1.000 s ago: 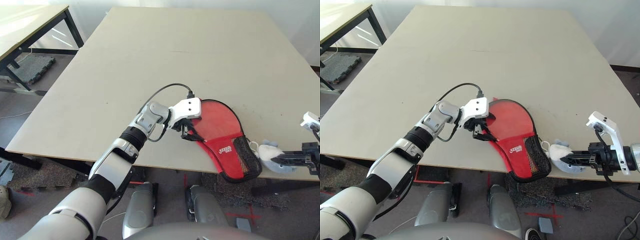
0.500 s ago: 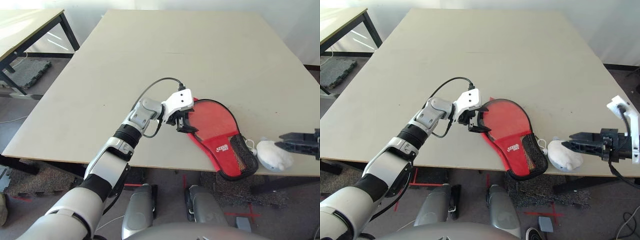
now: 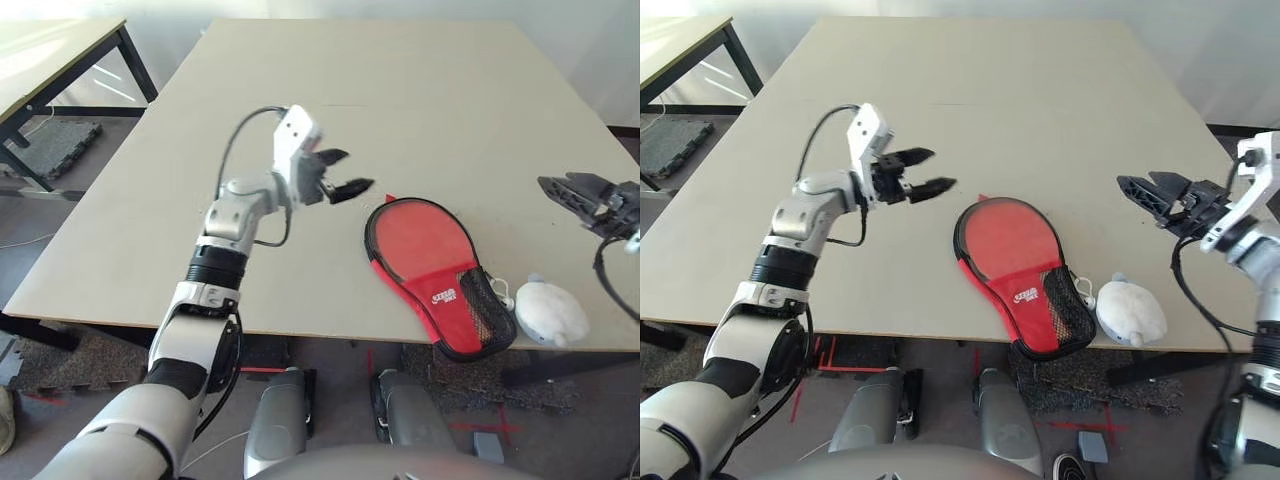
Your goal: Store the ping-pong paddle in its case and zip it.
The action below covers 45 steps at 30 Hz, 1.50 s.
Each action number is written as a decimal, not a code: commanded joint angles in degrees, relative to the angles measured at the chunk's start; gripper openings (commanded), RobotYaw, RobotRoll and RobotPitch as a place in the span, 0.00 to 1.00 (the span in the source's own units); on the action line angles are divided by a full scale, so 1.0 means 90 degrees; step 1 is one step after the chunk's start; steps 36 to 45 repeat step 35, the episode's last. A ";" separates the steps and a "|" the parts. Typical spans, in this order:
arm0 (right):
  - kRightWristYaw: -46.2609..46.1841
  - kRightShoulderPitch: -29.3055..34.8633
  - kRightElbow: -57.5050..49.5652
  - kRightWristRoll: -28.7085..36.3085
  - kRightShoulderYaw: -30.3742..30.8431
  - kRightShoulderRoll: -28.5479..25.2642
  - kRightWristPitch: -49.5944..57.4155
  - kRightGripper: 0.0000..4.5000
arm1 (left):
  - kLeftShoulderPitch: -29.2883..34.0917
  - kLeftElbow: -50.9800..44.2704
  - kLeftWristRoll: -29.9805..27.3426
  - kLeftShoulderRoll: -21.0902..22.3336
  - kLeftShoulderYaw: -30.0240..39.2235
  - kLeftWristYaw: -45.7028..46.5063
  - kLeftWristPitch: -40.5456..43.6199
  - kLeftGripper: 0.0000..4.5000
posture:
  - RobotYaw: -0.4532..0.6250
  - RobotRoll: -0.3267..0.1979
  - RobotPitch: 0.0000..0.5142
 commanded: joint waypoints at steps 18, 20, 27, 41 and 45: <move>-0.3030 -0.0736 0.2432 -0.1677 0.0166 0.0791 -0.3717 0.99 | 0.0534 0.2538 0.0557 0.0410 0.0839 0.3440 -0.2669 1.00 | 0.48 0.62 0.18; -0.3081 -0.0803 0.2509 -0.1675 0.0180 0.0807 -0.3732 0.99 | 0.0527 0.2654 0.0532 0.0443 0.0846 0.3446 -0.2722 1.00 | 0.48 0.62 0.18; -0.3130 -0.0891 0.2511 -0.1574 0.0276 0.1003 -0.3645 0.99 | 0.0463 0.3103 0.0543 0.0753 0.0832 0.3323 -0.2915 1.00 | 0.46 0.62 0.19; -0.3067 -0.0654 0.2147 -0.1420 0.0256 0.1138 -0.3531 0.99 | 0.0468 0.3264 0.0505 0.0867 0.0850 0.3335 -0.3166 1.00 | 0.47 0.62 0.18; -0.3067 -0.0654 0.2147 -0.1420 0.0256 0.1138 -0.3531 0.99 | 0.0468 0.3264 0.0505 0.0867 0.0850 0.3335 -0.3166 1.00 | 0.47 0.62 0.18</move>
